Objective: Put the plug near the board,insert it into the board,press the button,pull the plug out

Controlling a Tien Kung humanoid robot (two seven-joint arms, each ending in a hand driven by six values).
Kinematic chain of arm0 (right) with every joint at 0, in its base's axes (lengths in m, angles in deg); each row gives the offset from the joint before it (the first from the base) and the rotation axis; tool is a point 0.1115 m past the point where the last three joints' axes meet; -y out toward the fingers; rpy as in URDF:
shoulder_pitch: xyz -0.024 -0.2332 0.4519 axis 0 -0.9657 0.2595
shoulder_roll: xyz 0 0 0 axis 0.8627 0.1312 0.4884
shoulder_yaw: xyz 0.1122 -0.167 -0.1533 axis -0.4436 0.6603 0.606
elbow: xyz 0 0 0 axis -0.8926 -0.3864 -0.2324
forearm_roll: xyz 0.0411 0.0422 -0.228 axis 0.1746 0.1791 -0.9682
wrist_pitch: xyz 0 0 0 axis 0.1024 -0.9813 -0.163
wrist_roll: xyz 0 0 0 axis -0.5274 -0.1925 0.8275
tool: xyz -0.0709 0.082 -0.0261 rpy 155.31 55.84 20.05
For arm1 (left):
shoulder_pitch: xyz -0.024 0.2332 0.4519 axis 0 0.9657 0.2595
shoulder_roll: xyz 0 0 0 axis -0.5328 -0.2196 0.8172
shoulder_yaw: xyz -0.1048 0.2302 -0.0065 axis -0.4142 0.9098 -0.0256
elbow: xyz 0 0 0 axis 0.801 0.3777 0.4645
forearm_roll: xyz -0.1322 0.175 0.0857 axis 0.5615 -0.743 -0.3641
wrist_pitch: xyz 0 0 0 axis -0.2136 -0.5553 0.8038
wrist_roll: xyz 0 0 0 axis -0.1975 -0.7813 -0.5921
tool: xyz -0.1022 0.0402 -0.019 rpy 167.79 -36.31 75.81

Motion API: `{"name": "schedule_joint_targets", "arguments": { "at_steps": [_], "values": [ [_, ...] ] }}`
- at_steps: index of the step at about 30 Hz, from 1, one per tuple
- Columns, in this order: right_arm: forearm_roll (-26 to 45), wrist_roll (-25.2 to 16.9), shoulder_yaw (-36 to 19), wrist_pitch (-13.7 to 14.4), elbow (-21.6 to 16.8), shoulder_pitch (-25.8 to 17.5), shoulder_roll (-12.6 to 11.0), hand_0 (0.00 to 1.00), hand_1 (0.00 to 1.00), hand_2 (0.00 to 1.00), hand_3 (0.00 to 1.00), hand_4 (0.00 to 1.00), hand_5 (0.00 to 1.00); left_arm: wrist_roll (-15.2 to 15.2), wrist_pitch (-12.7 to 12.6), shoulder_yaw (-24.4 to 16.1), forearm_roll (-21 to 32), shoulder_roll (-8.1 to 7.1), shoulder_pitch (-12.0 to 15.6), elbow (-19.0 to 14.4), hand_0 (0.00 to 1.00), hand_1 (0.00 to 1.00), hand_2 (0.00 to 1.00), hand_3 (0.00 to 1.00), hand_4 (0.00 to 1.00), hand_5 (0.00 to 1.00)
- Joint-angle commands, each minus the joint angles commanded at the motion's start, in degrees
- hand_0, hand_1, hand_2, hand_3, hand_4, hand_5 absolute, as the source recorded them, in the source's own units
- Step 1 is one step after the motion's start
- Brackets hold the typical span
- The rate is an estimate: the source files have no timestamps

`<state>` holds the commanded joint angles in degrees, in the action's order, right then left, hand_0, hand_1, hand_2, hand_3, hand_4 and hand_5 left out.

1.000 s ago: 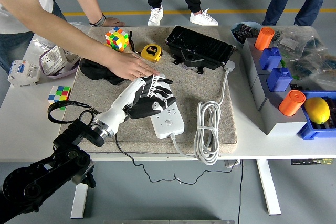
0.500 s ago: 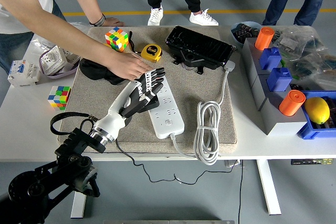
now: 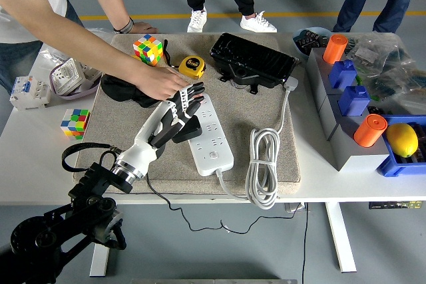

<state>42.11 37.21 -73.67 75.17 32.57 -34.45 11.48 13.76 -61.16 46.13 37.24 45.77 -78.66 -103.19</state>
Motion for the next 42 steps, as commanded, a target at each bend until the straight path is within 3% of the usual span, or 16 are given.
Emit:
{"name": "schedule_joint_targets", "arguments": {
  "at_steps": [7,8,13,14,19,20,23,25,26,31,32,37,38,42],
  "values": [
    [0.0,0.0,0.4,0.0,0.0,0.0,-0.2,0.609,0.610,0.562,0.544,0.729,0.224,-0.6,0.3,0.0,-0.3,-0.22,0.0,-0.2,0.863,0.870,0.906,0.894,0.952,0.787],
    [0.0,0.0,0.5,0.0,-0.1,0.1,-0.2,0.608,0.610,0.562,0.543,0.727,0.225,-0.8,0.3,-0.1,-0.6,-0.28,0.1,-0.4,0.802,0.804,0.838,0.877,0.950,0.792],
    [-0.1,0.0,0.6,0.0,-0.1,0.0,-0.4,0.608,0.610,0.562,0.543,0.727,0.225,-2.4,0.9,-0.8,-3.9,-0.89,0.3,-1.9,0.802,0.804,0.838,0.877,0.950,0.792],
    [-0.1,0.0,0.6,0.0,-0.1,0.0,-0.4,0.609,0.610,0.562,0.543,0.726,0.226,-2.2,0.9,-0.9,-4.5,-1.00,0.3,-2.1,0.471,0.674,0.716,0.823,0.933,0.705],
    [-0.2,0.0,0.3,0.0,-0.1,-0.1,-0.5,0.609,0.610,0.562,0.543,0.726,0.226,-5.9,2.4,-2.7,-10.7,-2.00,0.2,-4.8,0.471,0.674,0.716,0.823,0.933,0.705],
    [-0.2,0.0,0.3,0.0,-0.1,-0.1,-0.5,0.608,0.609,0.562,0.544,0.726,0.226,-6.9,2.7,-3.1,-12.4,-2.26,0.1,-5.4,0.318,0.526,0.608,0.813,0.884,0.535],
    [-0.2,0.0,0.2,0.0,-0.1,-0.2,-0.4,0.608,0.609,0.562,0.544,0.726,0.226,-9.1,3.9,-3.6,-16.1,-3.06,-0.4,-7.2,0.318,0.526,0.608,0.813,0.884,0.535],
    [-0.2,0.0,0.1,0.0,-0.1,-0.3,-0.4,0.608,0.609,0.562,0.544,0.726,0.226,-11.2,5.2,-3.9,-19.5,-3.59,-0.8,-8.4,0.318,0.526,0.608,0.813,0.884,0.535],
    [-0.2,0.1,0.1,0.0,-0.1,-0.3,-0.4,0.608,0.610,0.562,0.544,0.727,0.226,-12.6,5.9,-4.1,-21.3,-3.81,-1.1,-9.1,0.185,0.361,0.469,0.790,0.693,0.109],
    [-0.3,0.1,0.0,0.0,-0.2,-0.4,-0.3,0.608,0.610,0.562,0.544,0.727,0.226,-21.0,11.7,-5.0,-29.4,-4.52,-2.3,-12.1,0.185,0.361,0.469,0.790,0.693,0.109],
    [-0.3,0.1,-0.1,0.0,-0.2,-0.3,-0.3,0.608,0.610,0.562,0.544,0.726,0.225,-22.5,12.9,-5.1,-30.6,-4.51,-2.6,-12.4,0.085,0.161,0.261,0.881,0.781,0.002],
    [-0.3,0.1,-0.4,0.0,-0.2,-0.4,-0.1,0.608,0.610,0.562,0.544,0.726,0.225,-29.9,18.8,-4.1,-35.7,-4.35,-4.1,-13.0,0.085,0.161,0.261,0.881,0.781,0.002],
    [-0.3,0.1,-0.5,0.0,-0.2,-0.4,-0.1,0.608,0.610,0.562,0.544,0.726,0.225,-30.9,19.6,-3.8,-36.7,-4.33,-4.4,-13.1,0.062,0.118,0.232,0.902,0.781,0.002],
    [-0.3,0.1,-0.7,-0.1,-0.2,-0.4,-0.1,0.608,0.610,0.562,0.544,0.726,0.225,-35.3,22.3,-2.3,-41.2,-4.05,-5.7,-13.1,0.062,0.118,0.232,0.902,0.781,0.002]
  ]
}}
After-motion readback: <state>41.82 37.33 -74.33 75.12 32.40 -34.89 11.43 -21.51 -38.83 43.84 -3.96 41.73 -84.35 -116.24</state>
